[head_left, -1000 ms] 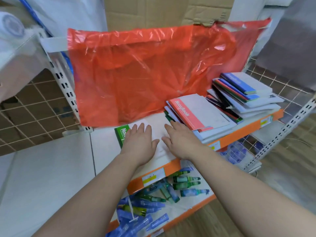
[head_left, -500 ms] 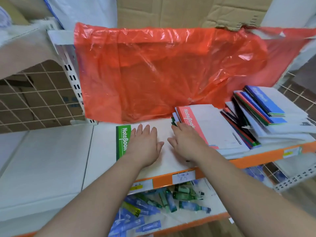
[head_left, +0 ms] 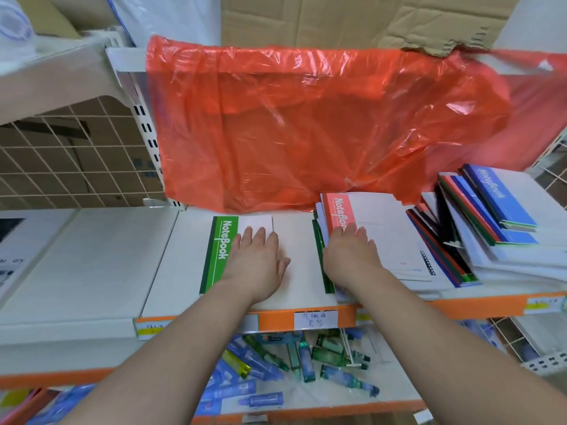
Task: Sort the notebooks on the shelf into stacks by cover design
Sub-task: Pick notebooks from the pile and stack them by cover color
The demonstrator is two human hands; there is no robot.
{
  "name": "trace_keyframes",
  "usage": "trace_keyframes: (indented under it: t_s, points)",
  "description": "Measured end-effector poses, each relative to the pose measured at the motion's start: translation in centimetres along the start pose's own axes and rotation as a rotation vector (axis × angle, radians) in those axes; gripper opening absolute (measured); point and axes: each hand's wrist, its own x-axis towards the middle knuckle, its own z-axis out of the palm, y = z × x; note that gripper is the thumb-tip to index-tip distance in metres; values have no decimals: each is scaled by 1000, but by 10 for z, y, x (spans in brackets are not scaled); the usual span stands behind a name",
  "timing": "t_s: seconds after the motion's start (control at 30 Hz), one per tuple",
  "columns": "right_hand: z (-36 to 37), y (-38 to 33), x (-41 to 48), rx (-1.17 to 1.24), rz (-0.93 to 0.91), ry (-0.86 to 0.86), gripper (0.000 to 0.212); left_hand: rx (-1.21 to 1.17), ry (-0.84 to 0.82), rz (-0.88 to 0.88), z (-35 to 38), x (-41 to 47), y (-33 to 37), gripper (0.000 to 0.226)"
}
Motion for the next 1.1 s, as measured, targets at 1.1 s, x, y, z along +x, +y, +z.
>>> trace_keyframes:
  t_s: [1.1]
  points:
    - [-17, 23, -17, -12, -40, 80, 34, -1629, 17, -444, -11, 15, 5, 28]
